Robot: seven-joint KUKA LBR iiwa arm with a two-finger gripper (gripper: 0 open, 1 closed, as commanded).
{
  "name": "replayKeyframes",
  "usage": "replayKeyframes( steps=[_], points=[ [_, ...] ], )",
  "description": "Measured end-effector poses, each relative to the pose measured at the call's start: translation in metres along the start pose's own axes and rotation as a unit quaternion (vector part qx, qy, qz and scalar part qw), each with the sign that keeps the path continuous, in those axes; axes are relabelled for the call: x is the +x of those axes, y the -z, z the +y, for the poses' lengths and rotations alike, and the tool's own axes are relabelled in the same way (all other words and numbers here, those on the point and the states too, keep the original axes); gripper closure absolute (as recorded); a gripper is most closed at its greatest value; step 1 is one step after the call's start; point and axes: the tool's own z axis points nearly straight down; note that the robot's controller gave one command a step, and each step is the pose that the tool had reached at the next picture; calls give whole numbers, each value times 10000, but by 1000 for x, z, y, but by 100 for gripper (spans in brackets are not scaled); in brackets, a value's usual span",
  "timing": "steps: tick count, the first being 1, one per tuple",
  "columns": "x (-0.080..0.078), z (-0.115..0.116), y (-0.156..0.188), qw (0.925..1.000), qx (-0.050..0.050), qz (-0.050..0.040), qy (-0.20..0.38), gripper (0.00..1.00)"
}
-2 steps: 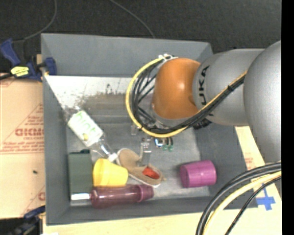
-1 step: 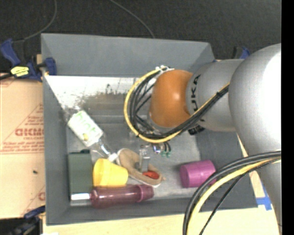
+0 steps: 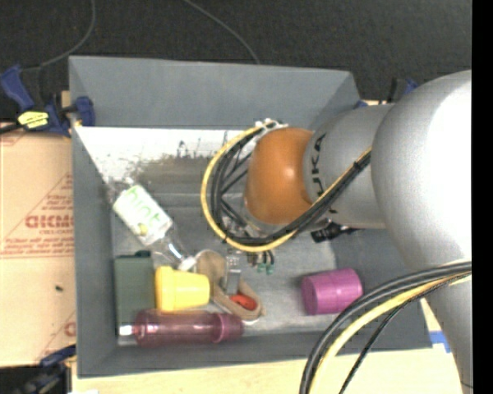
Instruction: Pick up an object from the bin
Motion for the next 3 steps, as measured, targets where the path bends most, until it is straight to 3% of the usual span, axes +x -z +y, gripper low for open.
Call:
replayKeyframes(
  steps=[1,3],
  points=[
    [-20,-11,1,9977,-10,72,679,100],
    [-20,-10,2,9977,-14,65,677,100]
  ],
)
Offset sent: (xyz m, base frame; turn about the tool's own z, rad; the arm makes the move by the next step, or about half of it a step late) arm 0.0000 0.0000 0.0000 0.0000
